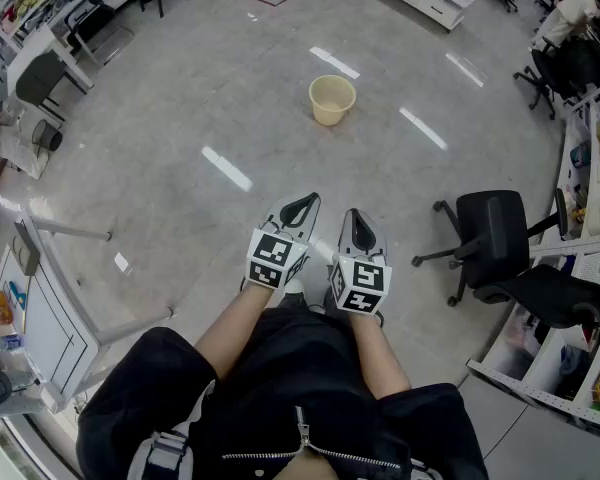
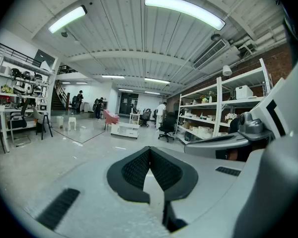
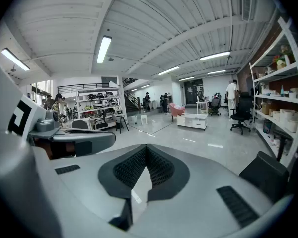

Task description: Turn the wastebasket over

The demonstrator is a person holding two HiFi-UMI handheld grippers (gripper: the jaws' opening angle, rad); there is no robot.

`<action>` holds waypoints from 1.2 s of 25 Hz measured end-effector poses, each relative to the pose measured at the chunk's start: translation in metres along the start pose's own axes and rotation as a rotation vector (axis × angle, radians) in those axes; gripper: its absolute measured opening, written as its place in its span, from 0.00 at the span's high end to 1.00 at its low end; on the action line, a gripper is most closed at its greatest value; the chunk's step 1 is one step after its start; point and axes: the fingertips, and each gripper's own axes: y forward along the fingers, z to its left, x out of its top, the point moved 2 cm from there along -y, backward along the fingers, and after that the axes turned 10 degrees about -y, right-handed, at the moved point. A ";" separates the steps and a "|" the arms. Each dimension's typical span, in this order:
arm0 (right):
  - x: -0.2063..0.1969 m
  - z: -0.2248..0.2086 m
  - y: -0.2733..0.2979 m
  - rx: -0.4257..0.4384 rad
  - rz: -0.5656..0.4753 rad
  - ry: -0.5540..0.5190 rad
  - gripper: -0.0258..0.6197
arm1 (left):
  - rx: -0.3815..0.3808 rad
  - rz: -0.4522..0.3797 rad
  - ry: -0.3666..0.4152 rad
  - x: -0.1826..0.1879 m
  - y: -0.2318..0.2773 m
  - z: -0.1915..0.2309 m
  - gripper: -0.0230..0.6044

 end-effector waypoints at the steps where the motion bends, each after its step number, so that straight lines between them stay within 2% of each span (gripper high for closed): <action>1: 0.000 0.000 0.000 0.000 -0.001 -0.001 0.95 | 0.001 -0.004 -0.004 0.001 0.000 0.000 0.95; 9: 0.007 0.004 -0.002 0.011 -0.034 0.027 0.94 | -0.009 -0.013 0.002 0.004 0.000 0.002 0.95; 20: 0.009 0.016 0.005 0.006 -0.023 0.031 0.94 | -0.024 -0.008 -0.017 0.008 0.006 0.018 0.95; 30: 0.016 0.000 0.031 0.001 -0.024 0.041 0.94 | -0.028 0.001 -0.017 0.011 0.032 0.025 0.95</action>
